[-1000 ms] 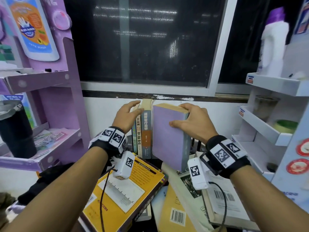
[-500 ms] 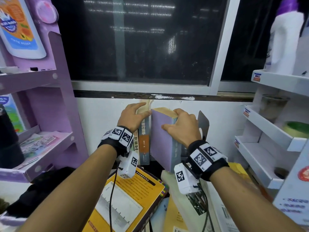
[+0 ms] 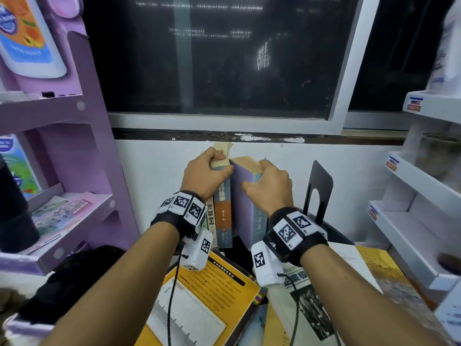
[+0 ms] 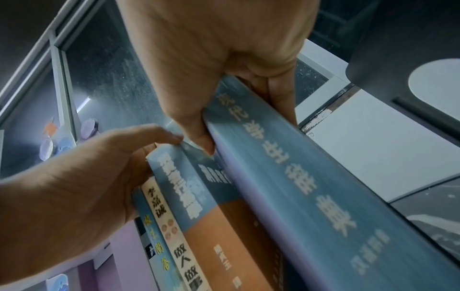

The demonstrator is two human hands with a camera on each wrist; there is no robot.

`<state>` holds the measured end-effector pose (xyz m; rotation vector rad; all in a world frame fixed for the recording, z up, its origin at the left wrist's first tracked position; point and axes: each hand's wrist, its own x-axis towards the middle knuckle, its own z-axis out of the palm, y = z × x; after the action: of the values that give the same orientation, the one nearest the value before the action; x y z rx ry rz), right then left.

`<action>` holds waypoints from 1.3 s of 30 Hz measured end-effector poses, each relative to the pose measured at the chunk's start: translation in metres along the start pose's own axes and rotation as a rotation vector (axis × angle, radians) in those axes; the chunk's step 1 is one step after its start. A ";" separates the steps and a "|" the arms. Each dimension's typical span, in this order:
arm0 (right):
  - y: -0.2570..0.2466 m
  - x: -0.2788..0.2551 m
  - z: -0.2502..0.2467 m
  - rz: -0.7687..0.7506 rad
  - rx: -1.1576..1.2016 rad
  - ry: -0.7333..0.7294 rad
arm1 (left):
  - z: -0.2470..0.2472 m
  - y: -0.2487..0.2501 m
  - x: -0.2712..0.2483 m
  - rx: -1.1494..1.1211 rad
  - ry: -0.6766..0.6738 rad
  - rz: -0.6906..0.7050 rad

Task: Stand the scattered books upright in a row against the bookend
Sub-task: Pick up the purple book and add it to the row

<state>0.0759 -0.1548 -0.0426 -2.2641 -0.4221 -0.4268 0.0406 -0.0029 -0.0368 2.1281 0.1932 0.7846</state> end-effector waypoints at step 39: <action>0.015 -0.015 0.025 -0.091 -0.063 -0.299 | 0.001 0.002 -0.005 0.082 -0.012 0.104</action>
<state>0.0728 -0.1479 -0.0749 -2.3846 -0.6743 -0.1469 0.0370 -0.0068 -0.0386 2.2340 0.1102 0.8373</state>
